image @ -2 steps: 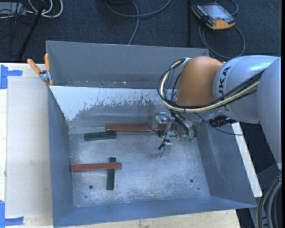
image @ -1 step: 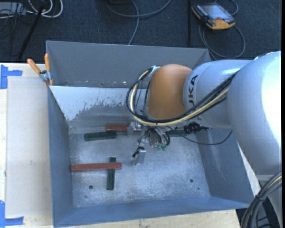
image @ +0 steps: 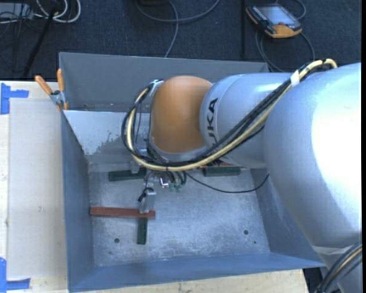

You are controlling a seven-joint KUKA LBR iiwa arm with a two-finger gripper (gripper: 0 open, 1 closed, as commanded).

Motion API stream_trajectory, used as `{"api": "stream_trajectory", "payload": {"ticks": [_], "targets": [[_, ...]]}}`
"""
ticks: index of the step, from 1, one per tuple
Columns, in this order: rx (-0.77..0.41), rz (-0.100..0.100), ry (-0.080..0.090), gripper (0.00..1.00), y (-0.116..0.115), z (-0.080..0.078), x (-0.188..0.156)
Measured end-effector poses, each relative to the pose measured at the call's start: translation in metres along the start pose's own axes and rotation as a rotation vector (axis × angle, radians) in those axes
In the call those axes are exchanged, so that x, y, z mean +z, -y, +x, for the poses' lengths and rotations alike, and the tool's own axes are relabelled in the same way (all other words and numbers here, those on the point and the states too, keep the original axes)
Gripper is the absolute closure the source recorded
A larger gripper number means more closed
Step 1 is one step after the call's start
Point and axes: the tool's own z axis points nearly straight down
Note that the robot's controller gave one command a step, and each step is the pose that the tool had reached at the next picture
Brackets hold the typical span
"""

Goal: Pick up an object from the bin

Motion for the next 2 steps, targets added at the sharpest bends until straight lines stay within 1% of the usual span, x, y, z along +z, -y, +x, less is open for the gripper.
{"api": "stream_trajectory", "payload": {"ticks": [1,2], "targets": [[-0.467,0.003,-0.006,0.0,-0.0501,0.1018,0.0375],[-0.46,0.007,0.014,1.0,-0.0476,0.0951,0.0333]]}}
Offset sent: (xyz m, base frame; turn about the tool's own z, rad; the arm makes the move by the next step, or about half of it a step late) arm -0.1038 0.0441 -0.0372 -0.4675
